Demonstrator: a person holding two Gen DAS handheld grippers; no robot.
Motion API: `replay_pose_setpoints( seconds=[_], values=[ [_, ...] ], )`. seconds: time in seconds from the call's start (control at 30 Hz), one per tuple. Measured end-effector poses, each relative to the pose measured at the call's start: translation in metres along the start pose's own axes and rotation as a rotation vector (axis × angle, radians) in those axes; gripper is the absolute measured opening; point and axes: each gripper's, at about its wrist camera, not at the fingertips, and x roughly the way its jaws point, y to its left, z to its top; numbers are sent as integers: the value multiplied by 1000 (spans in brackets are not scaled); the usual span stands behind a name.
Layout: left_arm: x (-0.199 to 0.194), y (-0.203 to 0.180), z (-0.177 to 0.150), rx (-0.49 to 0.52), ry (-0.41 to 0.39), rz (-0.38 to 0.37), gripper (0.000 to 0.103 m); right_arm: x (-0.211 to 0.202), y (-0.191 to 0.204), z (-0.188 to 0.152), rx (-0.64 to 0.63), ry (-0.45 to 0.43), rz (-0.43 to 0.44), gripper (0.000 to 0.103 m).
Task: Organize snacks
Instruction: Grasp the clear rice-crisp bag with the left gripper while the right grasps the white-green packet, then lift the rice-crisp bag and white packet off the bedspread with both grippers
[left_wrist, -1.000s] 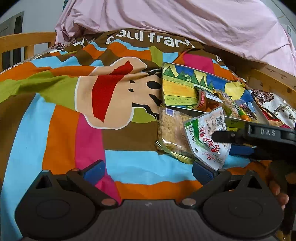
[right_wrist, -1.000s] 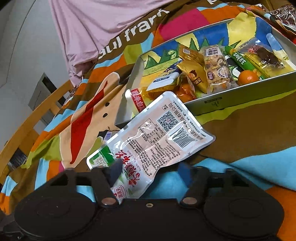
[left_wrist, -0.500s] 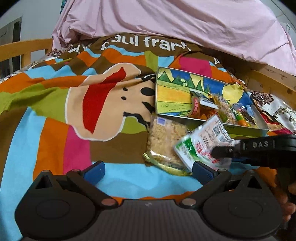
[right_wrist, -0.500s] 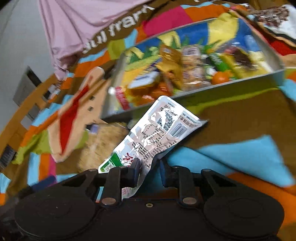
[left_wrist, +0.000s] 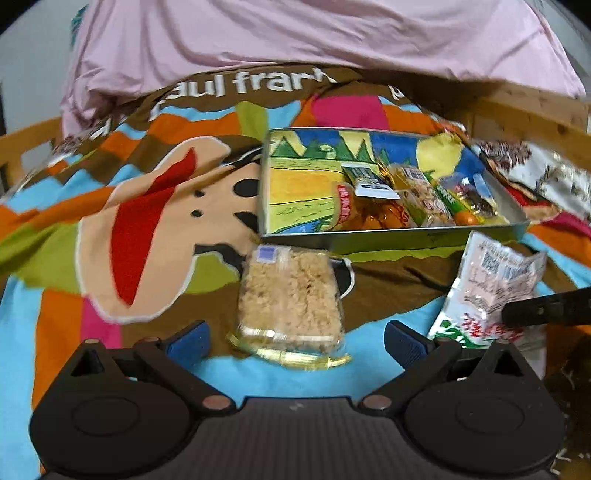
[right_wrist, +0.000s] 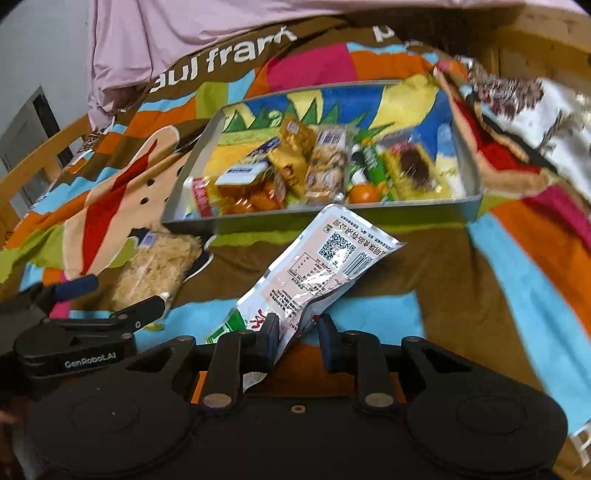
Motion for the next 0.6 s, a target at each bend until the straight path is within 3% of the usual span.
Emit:
replay_pose_setpoints(
  seconds=[0.23,0.4,0.6],
  values=[
    [33,-17,21,120,33,3,100,17,-18,6,87,2,29,25],
    [52,-17,23,127,83,41,97,26,-21,8,115,-1,54,25],
    [58,-8,19,68,101,52,82,34,-20,8,139,-9,68,24]
  ],
)
